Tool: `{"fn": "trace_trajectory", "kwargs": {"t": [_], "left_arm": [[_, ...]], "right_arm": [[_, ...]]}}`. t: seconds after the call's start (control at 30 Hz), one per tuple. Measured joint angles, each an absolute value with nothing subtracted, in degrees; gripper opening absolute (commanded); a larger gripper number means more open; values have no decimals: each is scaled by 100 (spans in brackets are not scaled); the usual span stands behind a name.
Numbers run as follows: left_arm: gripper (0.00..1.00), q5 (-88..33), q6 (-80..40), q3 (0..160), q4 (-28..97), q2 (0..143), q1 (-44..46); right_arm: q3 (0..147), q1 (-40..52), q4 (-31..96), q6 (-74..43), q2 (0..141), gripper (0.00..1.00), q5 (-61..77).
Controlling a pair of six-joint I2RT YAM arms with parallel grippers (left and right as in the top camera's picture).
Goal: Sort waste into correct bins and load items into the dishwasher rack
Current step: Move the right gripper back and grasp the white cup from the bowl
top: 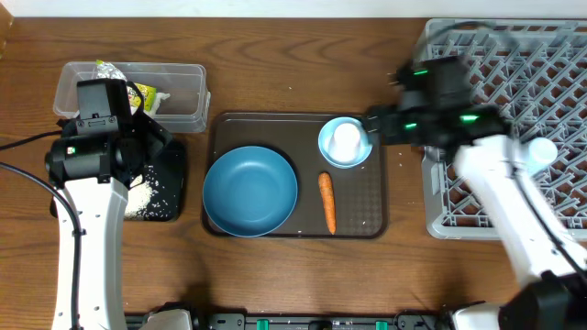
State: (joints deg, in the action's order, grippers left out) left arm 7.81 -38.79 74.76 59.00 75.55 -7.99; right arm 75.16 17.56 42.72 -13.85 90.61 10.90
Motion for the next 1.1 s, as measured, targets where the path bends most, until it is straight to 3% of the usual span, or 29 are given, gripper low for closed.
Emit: {"fn": "trace_trajectory", "kwargs": {"t": [0.23, 0.53, 0.93, 1.1], "left_arm": [[98, 784, -3879, 7476, 5900, 7555, -799], [98, 784, -3879, 7476, 5900, 7555, -799], [98, 784, -3879, 7476, 5900, 7555, -799], [98, 784, -3879, 7476, 5900, 7555, -799]], "right_arm": [[7516, 2714, 3745, -2038, 9865, 97, -119], [7516, 2801, 3343, -2473, 10610, 93, -504], [7516, 2801, 3229, -2596, 10750, 51, -598], [7516, 2799, 3343, -2611, 10523, 56, -635]]}}
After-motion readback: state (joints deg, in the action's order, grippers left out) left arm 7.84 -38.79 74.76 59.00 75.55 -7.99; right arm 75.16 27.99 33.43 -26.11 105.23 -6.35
